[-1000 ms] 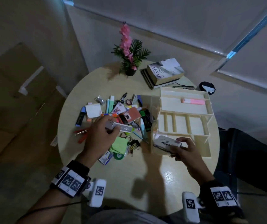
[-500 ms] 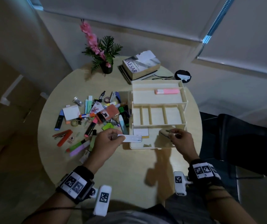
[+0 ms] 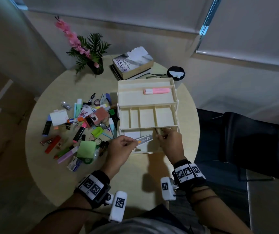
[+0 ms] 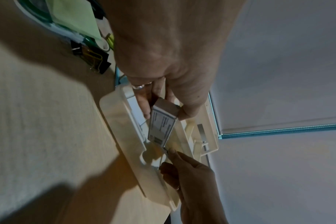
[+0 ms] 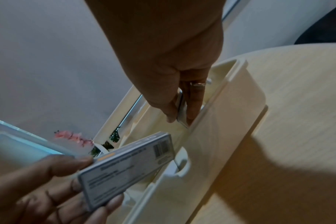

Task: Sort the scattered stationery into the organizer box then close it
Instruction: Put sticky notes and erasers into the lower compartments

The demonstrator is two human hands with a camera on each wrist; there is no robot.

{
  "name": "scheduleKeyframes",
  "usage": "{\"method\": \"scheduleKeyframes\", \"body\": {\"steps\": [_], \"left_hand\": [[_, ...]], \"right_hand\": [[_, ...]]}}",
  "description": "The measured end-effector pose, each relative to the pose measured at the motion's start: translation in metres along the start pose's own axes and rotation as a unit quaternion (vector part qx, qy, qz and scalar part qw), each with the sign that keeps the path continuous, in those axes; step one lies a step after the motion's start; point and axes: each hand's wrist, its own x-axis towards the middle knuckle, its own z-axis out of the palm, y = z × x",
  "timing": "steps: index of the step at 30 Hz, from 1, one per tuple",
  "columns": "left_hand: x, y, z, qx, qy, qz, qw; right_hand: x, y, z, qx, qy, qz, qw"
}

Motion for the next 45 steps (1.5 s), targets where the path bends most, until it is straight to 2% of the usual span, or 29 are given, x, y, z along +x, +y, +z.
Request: {"method": "scheduleKeyframes", "body": {"steps": [4,8,12,14,17,21,23,27,32,37,45], "left_hand": [[0.0,-0.003,0.021,0.025,0.033,0.01,0.999],[0.004,-0.013,0.03,0.037,0.06,0.006,0.998],[0.003,-0.011,0.035,0.04,0.087,0.023,0.995],[0.007,-0.011,0.039,0.052,0.09,0.033,0.994],[0.013,-0.017,0.048,0.088,0.099,0.049,0.99],[0.015,-0.02,0.067,0.194,0.125,0.089,0.969],[0.015,-0.016,0.079,0.249,0.117,0.114,0.955],[0.02,-0.019,0.097,0.285,0.078,0.092,0.951],[0.027,-0.028,0.106,0.311,0.043,0.086,0.946],[0.035,-0.029,0.109,0.343,0.016,0.096,0.934],[0.037,-0.03,0.111,0.375,-0.004,0.126,0.919]], "right_hand": [[-0.003,0.004,0.001,-0.037,-0.015,0.034,0.999],[0.002,-0.006,-0.004,-0.112,-0.044,-0.026,0.992],[0.014,-0.006,-0.004,-0.174,-0.124,-0.135,0.968],[0.015,0.003,-0.006,-0.194,-0.152,-0.157,0.956],[0.015,0.019,-0.013,-0.201,-0.156,-0.183,0.95],[0.012,0.027,-0.019,-0.177,-0.167,-0.21,0.947],[0.012,0.03,-0.019,-0.142,-0.162,-0.216,0.952],[0.015,0.04,-0.018,-0.088,-0.165,-0.21,0.96],[0.016,0.045,-0.017,-0.1,-0.204,-0.259,0.939],[0.018,0.044,-0.019,-0.093,-0.241,-0.225,0.939],[0.013,0.044,-0.02,-0.082,-0.231,-0.216,0.945]]}}
